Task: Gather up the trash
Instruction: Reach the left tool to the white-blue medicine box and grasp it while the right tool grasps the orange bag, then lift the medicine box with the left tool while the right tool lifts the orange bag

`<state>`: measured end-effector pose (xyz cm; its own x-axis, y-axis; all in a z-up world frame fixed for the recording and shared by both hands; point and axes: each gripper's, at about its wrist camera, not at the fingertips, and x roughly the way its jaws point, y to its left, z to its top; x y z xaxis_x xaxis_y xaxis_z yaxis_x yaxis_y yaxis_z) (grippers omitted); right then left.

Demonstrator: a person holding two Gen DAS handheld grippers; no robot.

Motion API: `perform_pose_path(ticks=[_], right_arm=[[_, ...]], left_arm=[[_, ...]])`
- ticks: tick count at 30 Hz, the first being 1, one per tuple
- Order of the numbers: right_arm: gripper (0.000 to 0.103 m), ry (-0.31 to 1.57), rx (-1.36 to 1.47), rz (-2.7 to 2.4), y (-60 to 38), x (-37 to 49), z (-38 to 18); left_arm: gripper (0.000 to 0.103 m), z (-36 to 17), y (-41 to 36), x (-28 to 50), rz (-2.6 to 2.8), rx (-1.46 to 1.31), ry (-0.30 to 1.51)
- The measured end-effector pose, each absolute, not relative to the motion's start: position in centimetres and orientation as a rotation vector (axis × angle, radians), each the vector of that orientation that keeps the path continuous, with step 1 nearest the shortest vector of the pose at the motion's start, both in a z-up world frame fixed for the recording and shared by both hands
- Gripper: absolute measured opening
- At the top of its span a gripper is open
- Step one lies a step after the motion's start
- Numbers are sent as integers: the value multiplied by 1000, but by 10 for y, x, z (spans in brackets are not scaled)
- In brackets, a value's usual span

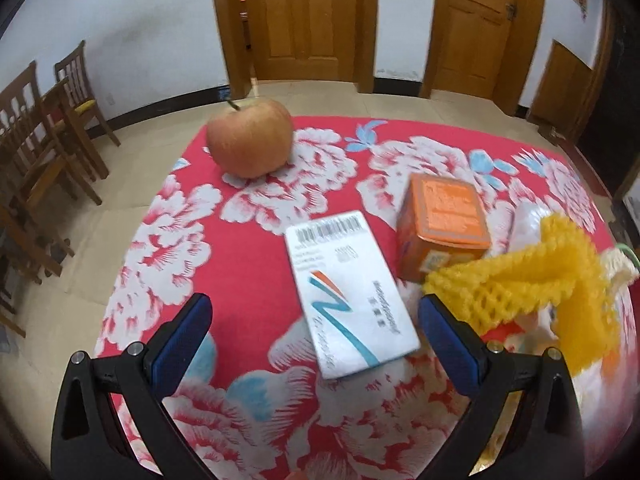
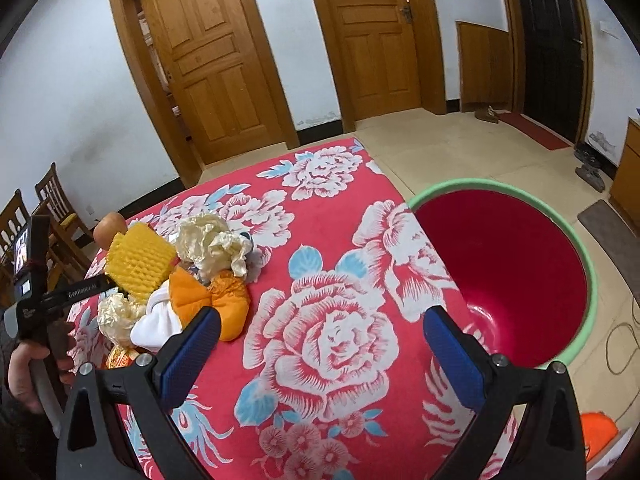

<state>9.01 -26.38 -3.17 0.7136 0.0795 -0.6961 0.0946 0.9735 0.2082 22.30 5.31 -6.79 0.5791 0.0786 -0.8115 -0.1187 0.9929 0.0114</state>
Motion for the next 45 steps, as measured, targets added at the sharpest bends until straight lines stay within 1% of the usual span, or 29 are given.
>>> perform_pose_path(ticks=[3, 5, 6, 7, 9, 10, 11, 19, 24, 26, 30, 32, 35, 37, 39, 42, 43, 45], right_arm=[[103, 780, 219, -32, -258, 87, -30], [103, 785, 196, -46, -253, 86, -27], [103, 786, 186, -50, -250, 85, -26], [103, 785, 173, -57, -247, 85, -24], [103, 784, 148, -71, -241, 84, -23], [103, 786, 134, -79, -236, 85, -23], [103, 786, 127, -83, -233, 85, -23], [103, 817, 112, -95, -203, 99, -29], [101, 860, 195, -48, -198, 114, -36], [92, 877, 215, -43, -198, 122, -40], [82, 922, 264, -5, -200, 137, -51], [70, 945, 281, 16, -199, 144, -58], [64, 949, 290, 21, -198, 148, -66], [62, 946, 290, 30, -197, 149, -67], [57, 940, 286, 38, -197, 149, -68], [38, 935, 284, 50, -200, 149, -68], [24, 934, 289, 56, -201, 149, -68], [22, 931, 302, 69, -204, 148, -69]], left_arm=[[100, -72, 48, 223, 91, -36, 955], [91, -75, 49, 225, 82, -48, 957], [88, -76, 51, 226, 76, -58, 958], [82, -79, 53, 227, 66, -85, 964], [75, -78, 54, 226, 57, -96, 951], [69, -77, 54, 226, 50, -98, 949], [60, -74, 54, 224, 23, -114, 945], [59, -64, 62, 209, -14, -177, 921], [59, -51, 78, 204, -6, -222, 877], [59, -45, 81, 201, 4, -215, 845], [59, -41, 82, 200, 12, -205, 823], [59, -42, 81, 201, 14, -199, 816], [59, -42, 81, 200, 14, -194, 806], [59, -42, 81, 200, 13, -192, 799], [59, -43, 80, 201, 12, -187, 795], [59, -46, 79, 202, 22, -177, 801], [59, -46, 78, 202, 25, -172, 801], [59, -45, 75, 202, 28, -154, 795]])
